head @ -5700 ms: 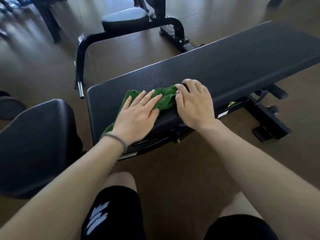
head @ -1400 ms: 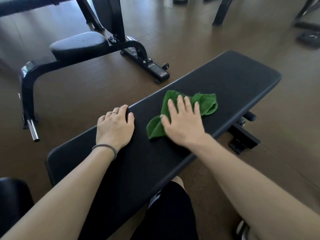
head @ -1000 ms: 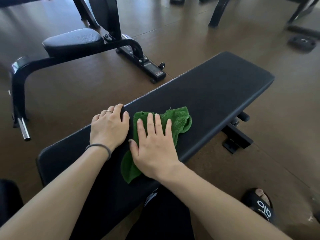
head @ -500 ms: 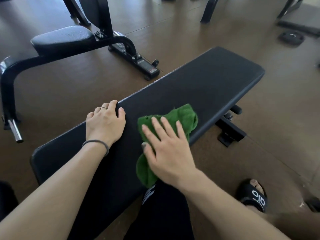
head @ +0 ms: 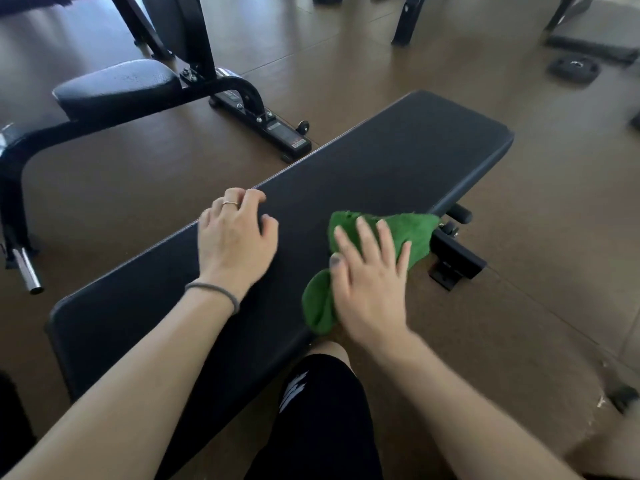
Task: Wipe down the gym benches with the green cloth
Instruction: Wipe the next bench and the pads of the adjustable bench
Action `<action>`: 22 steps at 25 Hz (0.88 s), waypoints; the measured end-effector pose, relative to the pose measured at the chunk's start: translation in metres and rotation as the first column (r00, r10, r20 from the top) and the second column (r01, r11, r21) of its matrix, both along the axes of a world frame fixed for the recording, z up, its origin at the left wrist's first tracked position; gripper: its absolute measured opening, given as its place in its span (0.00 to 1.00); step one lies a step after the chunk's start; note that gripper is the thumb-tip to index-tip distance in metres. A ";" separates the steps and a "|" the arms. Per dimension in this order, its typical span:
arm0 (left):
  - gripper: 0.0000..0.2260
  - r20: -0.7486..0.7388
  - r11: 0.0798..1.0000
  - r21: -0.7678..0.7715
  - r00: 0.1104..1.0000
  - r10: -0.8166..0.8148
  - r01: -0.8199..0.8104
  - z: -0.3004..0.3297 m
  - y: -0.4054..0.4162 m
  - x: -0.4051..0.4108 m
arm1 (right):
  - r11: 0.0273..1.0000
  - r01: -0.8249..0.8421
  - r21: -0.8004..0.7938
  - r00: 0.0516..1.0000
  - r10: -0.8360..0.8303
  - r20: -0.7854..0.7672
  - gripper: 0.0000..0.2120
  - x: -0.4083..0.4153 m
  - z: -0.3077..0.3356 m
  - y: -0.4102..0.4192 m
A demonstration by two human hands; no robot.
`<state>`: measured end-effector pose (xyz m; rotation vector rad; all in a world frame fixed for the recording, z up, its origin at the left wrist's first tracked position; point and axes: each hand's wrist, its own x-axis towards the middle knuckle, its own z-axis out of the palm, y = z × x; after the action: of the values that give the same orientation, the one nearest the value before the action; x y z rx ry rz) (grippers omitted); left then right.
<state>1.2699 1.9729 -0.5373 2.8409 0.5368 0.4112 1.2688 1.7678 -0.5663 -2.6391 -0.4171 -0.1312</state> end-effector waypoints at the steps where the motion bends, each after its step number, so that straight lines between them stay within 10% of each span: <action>1: 0.14 -0.007 0.999 -0.047 1.000 0.001 -0.001 0.001 -0.017 0.003 | 0.997 -0.078 -0.018 0.997 0.078 0.028 0.26 -0.011 -0.002 -0.005; 11: 0.15 -0.047 0.996 0.024 0.995 0.090 -0.088 -0.011 -0.059 0.001 | 0.897 -0.262 -0.355 0.965 0.243 -0.098 0.30 0.147 0.018 -0.025; 16: 0.18 -0.063 0.961 0.075 0.961 0.270 -0.265 -0.004 -0.066 -0.019 | 0.615 -0.740 -0.272 0.659 0.743 -0.112 0.30 0.089 0.024 -0.013; 22: 0.16 0.002 0.882 0.031 0.882 0.471 -0.470 -0.014 -0.093 -0.063 | 0.775 -0.526 -0.351 0.850 0.471 -0.235 0.28 0.227 0.029 -0.016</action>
<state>1.2070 1.8797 -0.5513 2.7148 1.2423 0.4930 1.4960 1.7514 -0.5373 -2.7912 -1.1977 0.3426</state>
